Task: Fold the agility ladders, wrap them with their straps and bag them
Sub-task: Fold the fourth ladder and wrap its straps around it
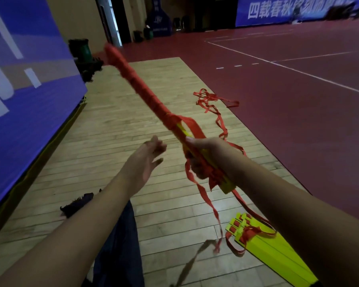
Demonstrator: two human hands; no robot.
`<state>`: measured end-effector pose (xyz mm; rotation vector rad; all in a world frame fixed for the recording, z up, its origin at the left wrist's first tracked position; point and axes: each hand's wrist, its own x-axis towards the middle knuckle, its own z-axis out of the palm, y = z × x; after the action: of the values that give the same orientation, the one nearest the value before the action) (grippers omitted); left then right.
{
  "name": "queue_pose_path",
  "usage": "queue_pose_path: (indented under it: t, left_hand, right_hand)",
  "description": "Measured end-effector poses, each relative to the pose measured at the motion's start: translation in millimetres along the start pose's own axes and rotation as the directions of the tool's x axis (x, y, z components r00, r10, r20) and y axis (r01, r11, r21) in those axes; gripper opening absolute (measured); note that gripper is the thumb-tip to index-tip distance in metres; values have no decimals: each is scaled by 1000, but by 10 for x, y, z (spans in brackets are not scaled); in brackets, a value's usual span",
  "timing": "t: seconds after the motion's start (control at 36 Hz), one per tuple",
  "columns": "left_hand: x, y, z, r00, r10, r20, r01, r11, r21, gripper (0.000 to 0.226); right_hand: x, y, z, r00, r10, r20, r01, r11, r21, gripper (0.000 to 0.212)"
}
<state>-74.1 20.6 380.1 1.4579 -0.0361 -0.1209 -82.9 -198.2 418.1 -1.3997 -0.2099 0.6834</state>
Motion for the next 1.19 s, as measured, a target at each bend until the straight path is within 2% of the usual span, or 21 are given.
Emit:
queue_pose_path:
  t: [0.06,0.08,0.14,0.22,0.28,0.33,0.47,0.53,0.64,0.72,0.86,0.97,1.06,1.11,1.19]
  left_hand:
    - [2,26,64,997,13,81,-6,996,-92,123]
    - [-21,42,94,991,23,132,-11,996,-92,129]
    - [-57,78,155,972,16,232,10,994,-110,123]
    - [-81,102,174,935,51,351,68,945,-319,109]
    - [-128,137,177,924,76,376,82,918,-387,101]
    - [-148,165,157,931,81,355,51,936,-349,85]
    - [-88,155,4,975,17,221,-18,1000,-1,78]
    - [-111,159,-30,981,-15,192,3,998,63,80]
    - [-164,196,-75,971,-117,207,108,993,55,56]
    - [-184,240,-121,968,-150,200,135,987,86,46]
    - [-242,272,-163,947,-183,263,153,980,131,37]
    - [-266,258,-211,940,-193,281,187,981,49,27]
    - [-275,303,-208,929,-201,311,195,979,50,23]
    - [-259,306,-186,936,-201,289,183,979,87,17]
    - [-262,294,-149,940,-225,256,209,974,90,17]
  right_hand:
    - [0,15,29,987,55,153,-66,995,73,34]
    - [18,32,62,973,73,220,-97,990,101,34]
    - [21,69,126,939,101,328,-160,975,157,36]
    - [37,109,227,867,121,483,-254,942,221,39]
    - [54,118,244,846,121,520,-274,934,228,41]
    - [62,110,229,842,130,524,-287,930,229,40]
    - [73,92,167,899,183,397,-252,959,129,38]
    - [74,96,179,932,199,304,-230,971,71,39]
    - [85,125,248,975,165,148,-160,986,-41,39]
    - [118,145,258,991,108,73,-98,987,-129,42]
    - [110,137,250,997,58,45,-47,974,-220,49]
    - [95,172,274,1000,7,30,1,964,-266,42]
    - [59,142,301,997,-68,-20,57,939,-338,36]
    - [30,123,316,993,-115,-39,92,921,-379,30]
    - [31,131,360,987,-134,-83,85,897,-433,34]
